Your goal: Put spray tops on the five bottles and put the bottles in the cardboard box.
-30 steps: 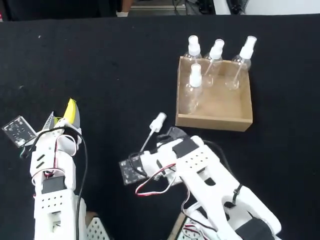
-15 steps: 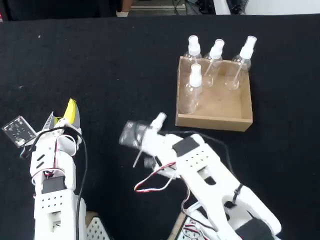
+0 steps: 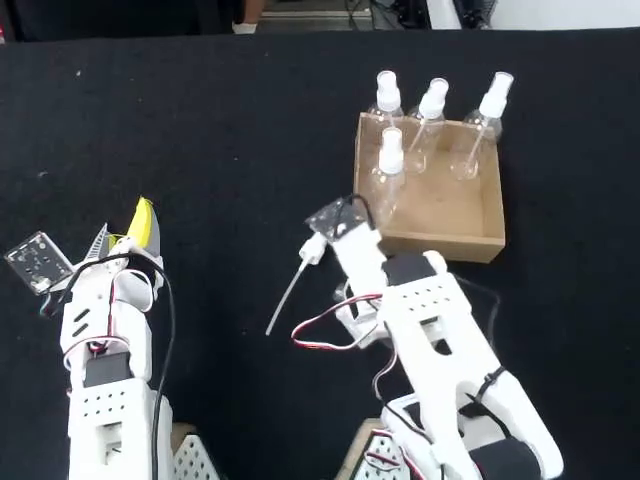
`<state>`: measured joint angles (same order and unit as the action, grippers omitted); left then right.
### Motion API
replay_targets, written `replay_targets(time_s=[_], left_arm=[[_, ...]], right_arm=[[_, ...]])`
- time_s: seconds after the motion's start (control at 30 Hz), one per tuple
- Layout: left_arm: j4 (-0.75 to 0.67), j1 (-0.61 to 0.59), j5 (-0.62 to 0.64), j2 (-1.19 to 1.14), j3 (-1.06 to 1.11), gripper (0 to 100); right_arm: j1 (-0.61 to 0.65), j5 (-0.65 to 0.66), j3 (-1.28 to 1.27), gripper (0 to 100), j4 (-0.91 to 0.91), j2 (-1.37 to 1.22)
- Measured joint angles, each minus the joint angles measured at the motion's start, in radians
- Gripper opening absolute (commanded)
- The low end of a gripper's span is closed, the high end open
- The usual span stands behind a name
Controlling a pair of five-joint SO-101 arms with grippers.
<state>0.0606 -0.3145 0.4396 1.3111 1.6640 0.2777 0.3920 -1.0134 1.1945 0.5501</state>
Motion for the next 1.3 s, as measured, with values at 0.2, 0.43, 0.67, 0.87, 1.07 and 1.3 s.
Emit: replay_targets(time_s=[0.2, 0.43, 0.67, 0.87, 1.07, 1.3], left_arm=[[0.0, 0.0, 0.0, 0.0, 0.0, 23], [0.0, 0.0, 0.0, 0.0, 0.0, 23], [0.0, 0.0, 0.0, 0.0, 0.0, 23], [0.0, 0.0, 0.0, 0.0, 0.0, 23], [0.0, 0.0, 0.0, 0.0, 0.0, 23], [0.0, 0.0, 0.0, 0.0, 0.0, 23]], right_arm=[[-0.006, 0.265, 0.002, 30.0, 0.003, 0.0], [0.005, 0.296, -0.104, 26.9, -0.163, 0.0], [0.005, 0.292, -0.135, 0.5, -0.233, 0.0], [-0.006, 0.098, -0.097, 3.0, -0.229, 0.0], [-0.089, -0.245, -0.017, 3.3, -0.222, 0.0], [-0.005, -0.279, -0.069, 21.5, -0.222, 0.0]])
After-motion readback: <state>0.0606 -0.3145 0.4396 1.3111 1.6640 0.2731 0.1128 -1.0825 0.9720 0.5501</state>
